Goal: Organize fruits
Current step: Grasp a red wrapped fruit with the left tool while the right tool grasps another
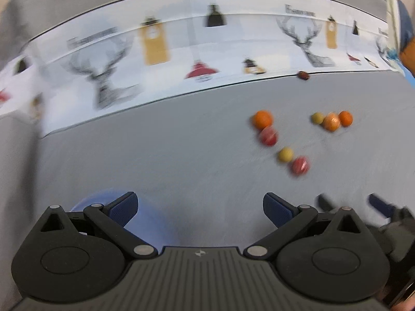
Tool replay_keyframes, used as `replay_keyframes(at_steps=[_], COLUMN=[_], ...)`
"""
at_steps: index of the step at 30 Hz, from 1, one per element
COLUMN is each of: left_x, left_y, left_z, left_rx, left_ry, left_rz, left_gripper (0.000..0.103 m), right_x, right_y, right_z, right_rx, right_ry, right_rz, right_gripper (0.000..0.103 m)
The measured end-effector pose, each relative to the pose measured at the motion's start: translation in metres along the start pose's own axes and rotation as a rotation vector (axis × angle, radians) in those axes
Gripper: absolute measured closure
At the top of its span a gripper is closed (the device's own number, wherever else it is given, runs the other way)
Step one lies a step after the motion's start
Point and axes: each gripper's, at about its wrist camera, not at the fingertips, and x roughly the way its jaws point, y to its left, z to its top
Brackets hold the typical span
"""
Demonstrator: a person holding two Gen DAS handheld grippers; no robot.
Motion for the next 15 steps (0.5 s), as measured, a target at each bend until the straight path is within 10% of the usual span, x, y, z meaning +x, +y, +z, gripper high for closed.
replay_keyframes(at_steps=[15], left_x=[0.175], left_y=[-0.084], left_z=[0.085], left_rx=[0.086], left_ry=[0.111], left_rz=[-0.129], left_gripper=[0.001], right_x=[0.094], right_y=[0.018], right_z=[0.014], right_rx=[-0.188], right_ry=[-0.012], right_rz=[0.025], right_gripper=[0.001])
